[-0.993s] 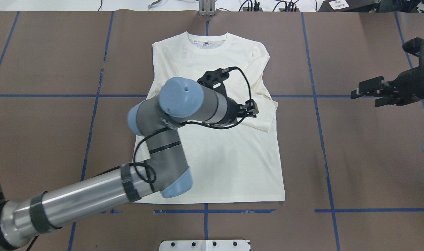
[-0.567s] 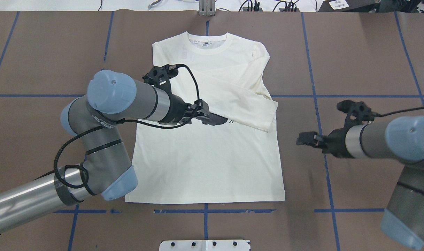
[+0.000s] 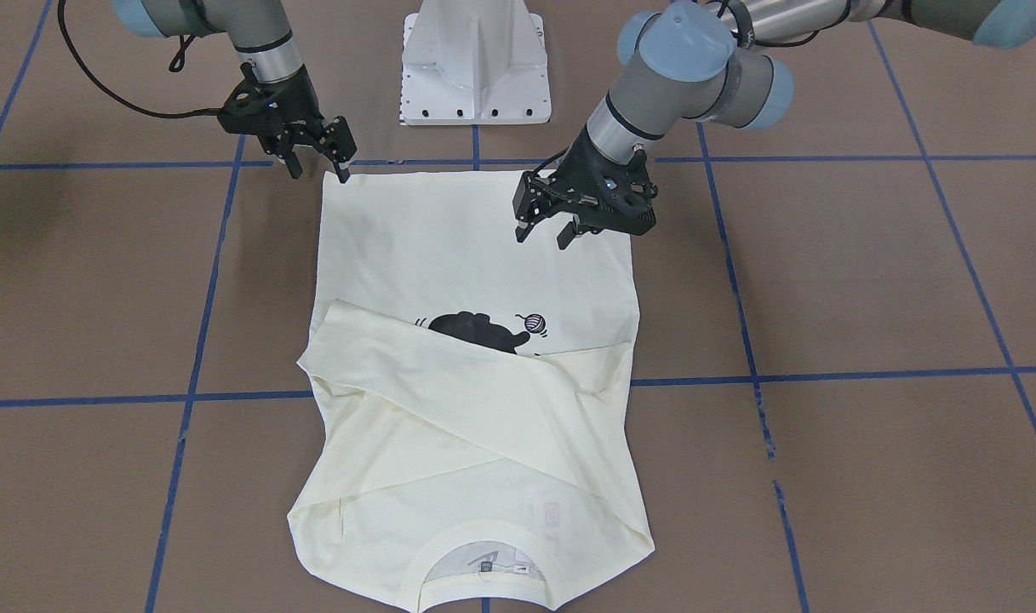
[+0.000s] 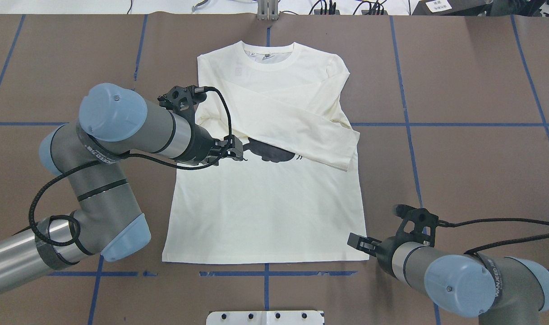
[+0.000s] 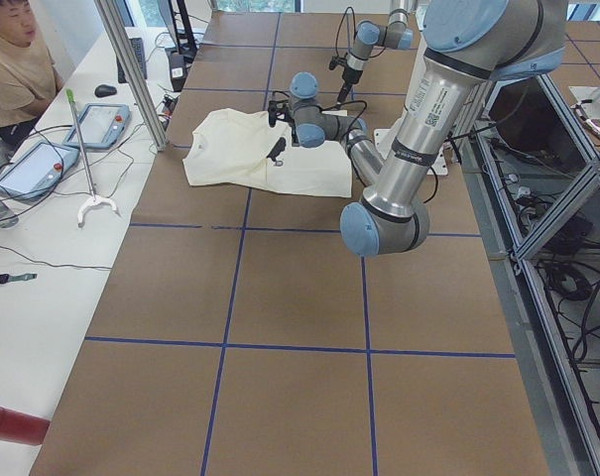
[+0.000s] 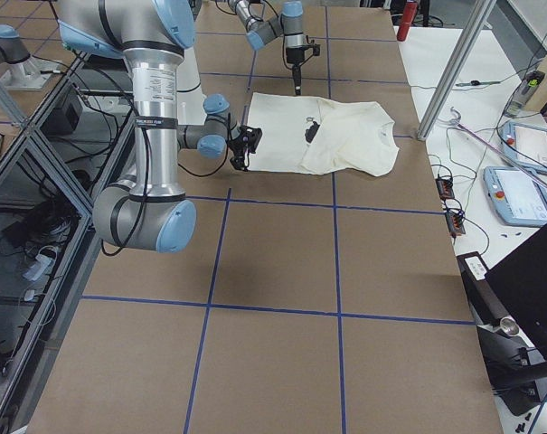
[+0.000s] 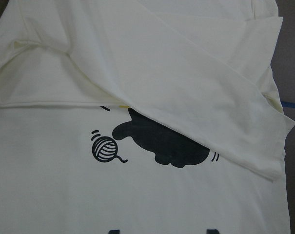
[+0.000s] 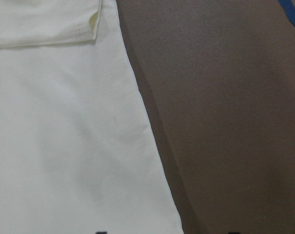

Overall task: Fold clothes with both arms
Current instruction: 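Release the sleeve and move both grippers to the shirt hem nearest the robot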

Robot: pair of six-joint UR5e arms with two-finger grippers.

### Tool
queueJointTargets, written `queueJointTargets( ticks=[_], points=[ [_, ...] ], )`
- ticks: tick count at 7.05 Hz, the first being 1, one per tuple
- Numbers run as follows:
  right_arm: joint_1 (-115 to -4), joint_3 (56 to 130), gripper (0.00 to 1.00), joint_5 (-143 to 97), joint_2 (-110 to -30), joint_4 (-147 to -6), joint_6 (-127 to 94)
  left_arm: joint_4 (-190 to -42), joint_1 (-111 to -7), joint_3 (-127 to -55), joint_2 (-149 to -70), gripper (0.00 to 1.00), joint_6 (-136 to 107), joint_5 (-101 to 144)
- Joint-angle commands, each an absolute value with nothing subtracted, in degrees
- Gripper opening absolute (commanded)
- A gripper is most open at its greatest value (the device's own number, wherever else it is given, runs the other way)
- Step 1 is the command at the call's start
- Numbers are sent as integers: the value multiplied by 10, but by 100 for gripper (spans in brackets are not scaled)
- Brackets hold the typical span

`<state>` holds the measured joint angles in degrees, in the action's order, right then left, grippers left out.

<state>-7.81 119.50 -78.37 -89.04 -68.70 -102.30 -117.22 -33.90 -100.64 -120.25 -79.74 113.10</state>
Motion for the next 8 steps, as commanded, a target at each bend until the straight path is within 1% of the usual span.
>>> queueJointTargets(
  ticks=[1, 3, 4, 6, 7, 8],
  points=[
    [-62, 1183, 67, -762, -887, -692, -1028, -1173, -338, -1006, -1200, 67, -797, 1132],
    [-62, 1179, 14, -762, -886, -692, -1027, -1175, -338, -1007, -1200, 68, -798, 1132],
    [-62, 1180, 0, -763, -888, -692, -1027, -1175, -337, -1009, -1200, 68, -799, 1133],
    [-52, 1180, 0, -762, -889, -691, -1027, -1173, -337, -1010, -1196, 68, -802, 1133],
    [-52, 1186, 0, -762, -888, -691, -1027, -1170, -337, -1039, -1172, 68, -840, 1131],
    [-54, 1197, 0, -762, -888, -691, -1026, -1167, -328, -1097, -1106, 68, -870, 1115]
  ],
)
